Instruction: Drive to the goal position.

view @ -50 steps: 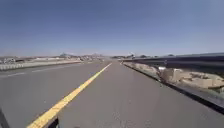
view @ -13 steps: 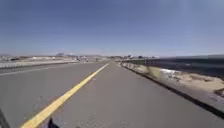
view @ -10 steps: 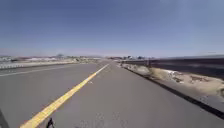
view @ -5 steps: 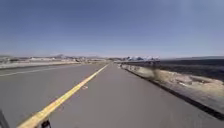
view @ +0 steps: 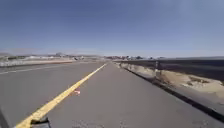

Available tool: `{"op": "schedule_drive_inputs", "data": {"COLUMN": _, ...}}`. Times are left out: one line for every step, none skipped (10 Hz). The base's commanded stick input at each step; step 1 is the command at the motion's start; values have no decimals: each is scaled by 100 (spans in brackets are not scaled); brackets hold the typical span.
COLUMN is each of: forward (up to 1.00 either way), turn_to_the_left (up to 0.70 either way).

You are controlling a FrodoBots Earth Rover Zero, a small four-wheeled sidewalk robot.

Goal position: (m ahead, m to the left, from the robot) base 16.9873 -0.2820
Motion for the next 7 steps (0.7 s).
{"op": "schedule_drive_inputs", "data": {"forward": 85, "turn_to_the_left": 0}}
{"op": "schedule_drive_inputs", "data": {"forward": 85, "turn_to_the_left": 0}}
{"op": "schedule_drive_inputs", "data": {"forward": 85, "turn_to_the_left": 0}}
{"op": "schedule_drive_inputs", "data": {"forward": 85, "turn_to_the_left": 0}}
{"op": "schedule_drive_inputs", "data": {"forward": 85, "turn_to_the_left": 0}}
{"op": "schedule_drive_inputs", "data": {"forward": 85, "turn_to_the_left": 0}}
{"op": "schedule_drive_inputs", "data": {"forward": 85, "turn_to_the_left": 0}}
